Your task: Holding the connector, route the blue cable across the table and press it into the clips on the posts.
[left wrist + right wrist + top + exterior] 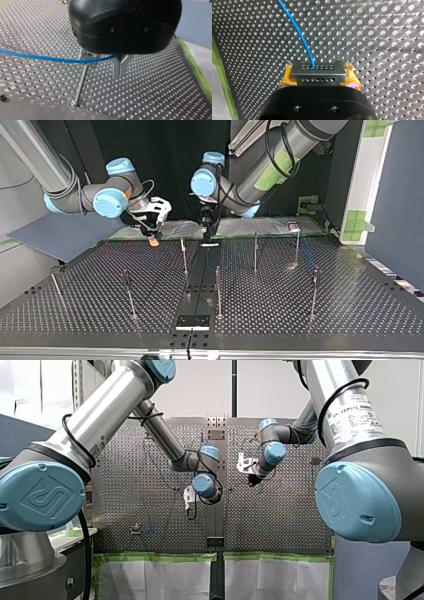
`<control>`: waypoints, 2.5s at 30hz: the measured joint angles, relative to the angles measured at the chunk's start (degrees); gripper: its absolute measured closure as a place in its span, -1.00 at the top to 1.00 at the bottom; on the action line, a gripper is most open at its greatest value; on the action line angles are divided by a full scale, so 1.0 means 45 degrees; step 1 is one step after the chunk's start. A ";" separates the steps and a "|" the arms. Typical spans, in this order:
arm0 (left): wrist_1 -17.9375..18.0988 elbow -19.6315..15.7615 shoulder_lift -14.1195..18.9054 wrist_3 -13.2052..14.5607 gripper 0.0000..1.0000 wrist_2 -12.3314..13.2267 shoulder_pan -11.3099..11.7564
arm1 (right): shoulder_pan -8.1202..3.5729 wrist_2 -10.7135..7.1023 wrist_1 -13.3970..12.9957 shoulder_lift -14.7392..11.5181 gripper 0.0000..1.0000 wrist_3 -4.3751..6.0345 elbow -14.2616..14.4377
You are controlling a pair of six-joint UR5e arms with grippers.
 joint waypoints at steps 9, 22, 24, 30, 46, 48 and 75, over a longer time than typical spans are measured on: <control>0.0661 -0.0301 -0.0019 -0.0214 -1.00 0.0173 0.0046 | -0.0170 -0.0092 -0.0811 0.0178 -1.00 -0.0001 0.0697; 0.0617 0.0300 -0.0111 -0.0328 -1.00 0.0636 0.0257 | -0.0541 -0.0552 -0.1307 0.0786 -1.00 0.0056 0.0633; 0.0477 0.0461 -0.0257 -0.0318 -1.00 0.0684 0.0311 | -0.0599 -0.0691 -0.1334 0.0796 -1.00 0.0069 0.0587; 0.0248 0.1060 -0.0797 -0.0318 -1.00 0.0683 0.0405 | -0.0752 -0.1101 -0.1630 0.0821 -1.00 0.0184 0.0551; -0.0244 0.2465 -0.0958 -0.0324 -1.00 0.0906 0.0969 | -0.1306 -0.1405 -0.2273 0.1137 -1.00 0.0369 0.0274; -0.0276 0.2522 -0.0959 -0.0324 -1.00 0.1095 0.1166 | -0.1340 -0.1410 -0.2277 0.1267 -1.00 0.0371 0.0182; -0.1903 0.2655 -0.0848 -0.0154 1.00 0.0919 0.1012 | -0.1790 -0.1411 -0.2710 0.1613 -1.00 0.0409 -0.0584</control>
